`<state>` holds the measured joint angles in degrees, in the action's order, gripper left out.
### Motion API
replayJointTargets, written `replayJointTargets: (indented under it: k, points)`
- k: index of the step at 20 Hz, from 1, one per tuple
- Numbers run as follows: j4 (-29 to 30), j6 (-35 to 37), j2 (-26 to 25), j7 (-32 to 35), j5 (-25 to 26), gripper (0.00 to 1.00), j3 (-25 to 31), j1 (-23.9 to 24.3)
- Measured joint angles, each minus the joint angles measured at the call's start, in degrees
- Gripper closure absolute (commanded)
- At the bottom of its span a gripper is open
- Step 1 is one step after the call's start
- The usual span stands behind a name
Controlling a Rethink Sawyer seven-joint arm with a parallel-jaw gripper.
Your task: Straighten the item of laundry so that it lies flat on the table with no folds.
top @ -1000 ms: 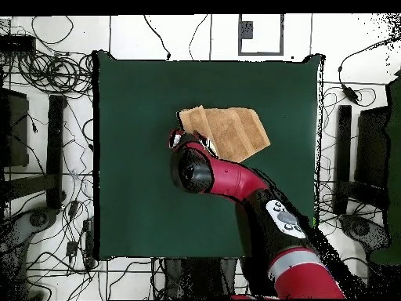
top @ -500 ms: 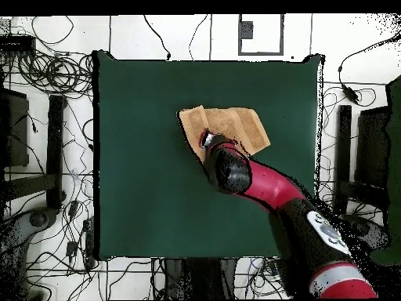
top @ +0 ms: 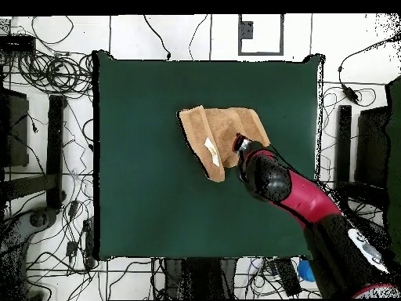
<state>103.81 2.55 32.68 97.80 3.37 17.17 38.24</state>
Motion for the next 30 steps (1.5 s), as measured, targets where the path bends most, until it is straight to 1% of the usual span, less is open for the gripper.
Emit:
replayJointTargets:
  k: [3, 4, 7, 8, 10, 12, 16, 20, 30]
  points:
    - [-0.3, 0.0, -0.1, 0.0, 2.7, 0.0, -0.6, -0.4]
    - [-0.5, -0.1, -0.3, 0.0, 4.7, 0.0, -1.3, -1.6]
    - [-0.7, -0.6, -0.6, 0.0, 6.0, 0.0, -2.0, -2.9]
    - [-1.0, -1.3, -1.0, 0.0, 6.8, 0.0, -2.8, -4.5]
    - [-1.3, -2.2, -1.4, 0.0, 7.2, 0.0, -3.5, -5.9]
    - [-2.0, -4.2, -2.9, 0.0, 7.5, 0.0, -4.6, -8.9]
    - [-2.6, -5.1, -4.3, 0.0, 7.8, 0.0, -4.7, -10.2]
    - [-3.8, -5.2, -6.3, 0.0, 9.5, 0.0, -4.6, -9.0]
    - [-7.0, -5.2, -10.4, 0.0, 15.2, 0.0, -1.6, -1.3]
